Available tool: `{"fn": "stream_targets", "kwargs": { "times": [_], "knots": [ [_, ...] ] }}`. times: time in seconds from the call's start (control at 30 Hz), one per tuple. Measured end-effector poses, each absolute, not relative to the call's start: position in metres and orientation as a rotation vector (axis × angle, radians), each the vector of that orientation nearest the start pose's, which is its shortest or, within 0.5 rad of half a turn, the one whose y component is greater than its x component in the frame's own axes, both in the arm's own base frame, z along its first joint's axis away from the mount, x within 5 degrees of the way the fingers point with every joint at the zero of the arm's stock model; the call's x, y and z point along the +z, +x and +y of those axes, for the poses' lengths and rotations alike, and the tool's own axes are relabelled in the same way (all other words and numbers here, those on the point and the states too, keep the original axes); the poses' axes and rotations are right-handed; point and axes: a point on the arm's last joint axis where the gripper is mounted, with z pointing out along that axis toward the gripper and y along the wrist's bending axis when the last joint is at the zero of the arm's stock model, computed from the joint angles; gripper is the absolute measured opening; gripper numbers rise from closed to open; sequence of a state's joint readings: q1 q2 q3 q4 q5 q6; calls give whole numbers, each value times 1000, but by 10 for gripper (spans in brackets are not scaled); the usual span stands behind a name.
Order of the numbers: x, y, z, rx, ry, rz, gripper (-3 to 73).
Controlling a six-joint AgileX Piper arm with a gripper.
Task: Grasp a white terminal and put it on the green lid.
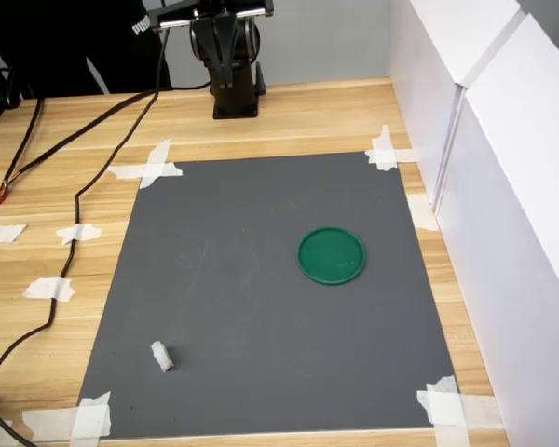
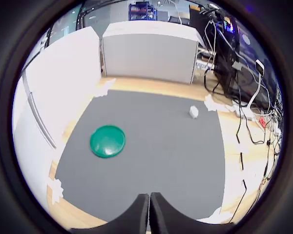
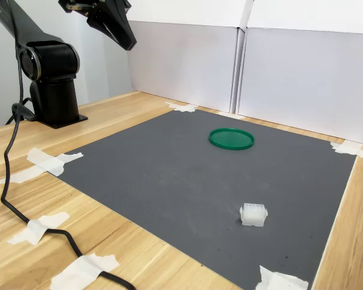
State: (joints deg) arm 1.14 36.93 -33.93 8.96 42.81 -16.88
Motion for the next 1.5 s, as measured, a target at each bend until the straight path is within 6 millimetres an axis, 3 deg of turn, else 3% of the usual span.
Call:
{"fn": "stream_targets", "kwargs": {
  "times": [0.2,0.37,0.47,0.73,0.87,1.13,1.5],
  "knots": [
    [292,143,10,-2,-373,2415,-12],
    [292,166,11,-40,-564,2492,58],
    [298,181,6,-33,-573,2521,165],
    [322,217,-19,-64,-474,2554,539],
    [328,230,-31,-59,-448,2592,645],
    [351,258,-61,-21,-409,2547,674],
    [357,324,-87,-58,-510,2570,675]
  ]
}}
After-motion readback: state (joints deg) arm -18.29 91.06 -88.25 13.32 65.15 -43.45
